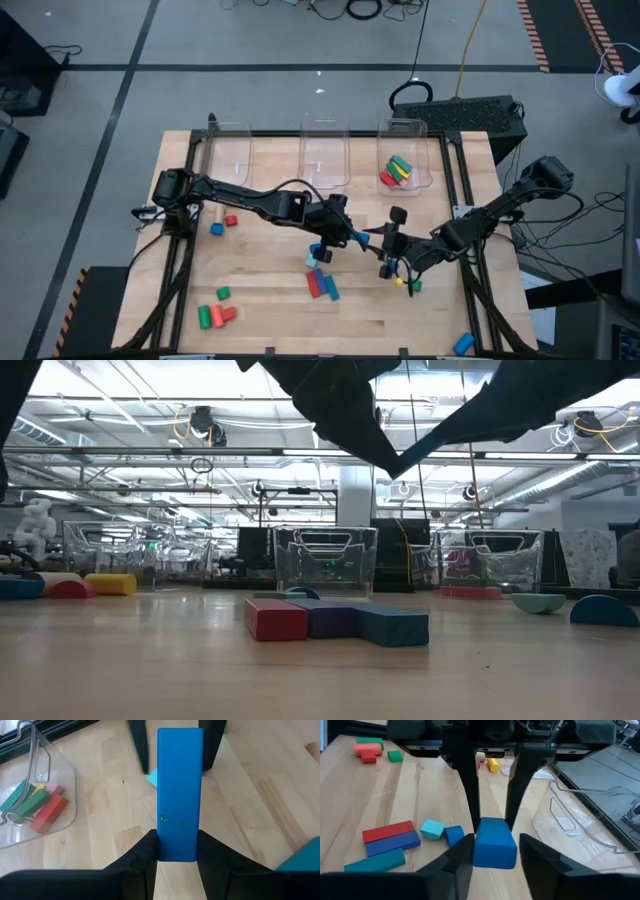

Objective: Sort blocks by size
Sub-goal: Put the blue rectangular block into the right transparent bin

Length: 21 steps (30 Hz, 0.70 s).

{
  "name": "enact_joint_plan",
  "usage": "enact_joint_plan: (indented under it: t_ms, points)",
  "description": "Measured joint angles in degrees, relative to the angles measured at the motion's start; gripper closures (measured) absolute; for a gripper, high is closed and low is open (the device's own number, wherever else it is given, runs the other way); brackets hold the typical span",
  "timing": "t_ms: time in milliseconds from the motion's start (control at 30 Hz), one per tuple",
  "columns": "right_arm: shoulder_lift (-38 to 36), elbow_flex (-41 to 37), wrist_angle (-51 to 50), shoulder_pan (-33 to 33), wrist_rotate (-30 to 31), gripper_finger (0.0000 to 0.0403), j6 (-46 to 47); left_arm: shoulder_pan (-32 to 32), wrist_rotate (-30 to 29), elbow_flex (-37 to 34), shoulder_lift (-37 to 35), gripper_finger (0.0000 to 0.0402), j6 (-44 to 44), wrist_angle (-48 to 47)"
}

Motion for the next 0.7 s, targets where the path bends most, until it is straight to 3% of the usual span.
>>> enact_joint_plan:
  t_ms: [133, 367, 533, 700]
  points:
    - [0.0, 0.0, 0.6, 0.0, 0.3, 0.0325, -0.4, 0.0, -0.2, 0.0, -0.1, 0.0277, -0.3, -0.1]
    - [-0.5, 0.0, 0.7, 0.0, 4.0, 0.0325, -0.1, 0.1, -1.4, 0.1, -0.1, 0.0251, -2.7, -0.3]
    - [-4.4, 0.0, -3.9, -1.7, 10.1, 0.0325, 4.4, 0.3, -7.4, 0.2, -0.2, 0.0229, -8.7, -2.4]
    - [-9.3, 0.0, -9.8, -3.9, 11.1, 0.0325, 8.2, 1.0, -12.9, 0.0, -0.1, 0.0187, -12.3, -5.6]
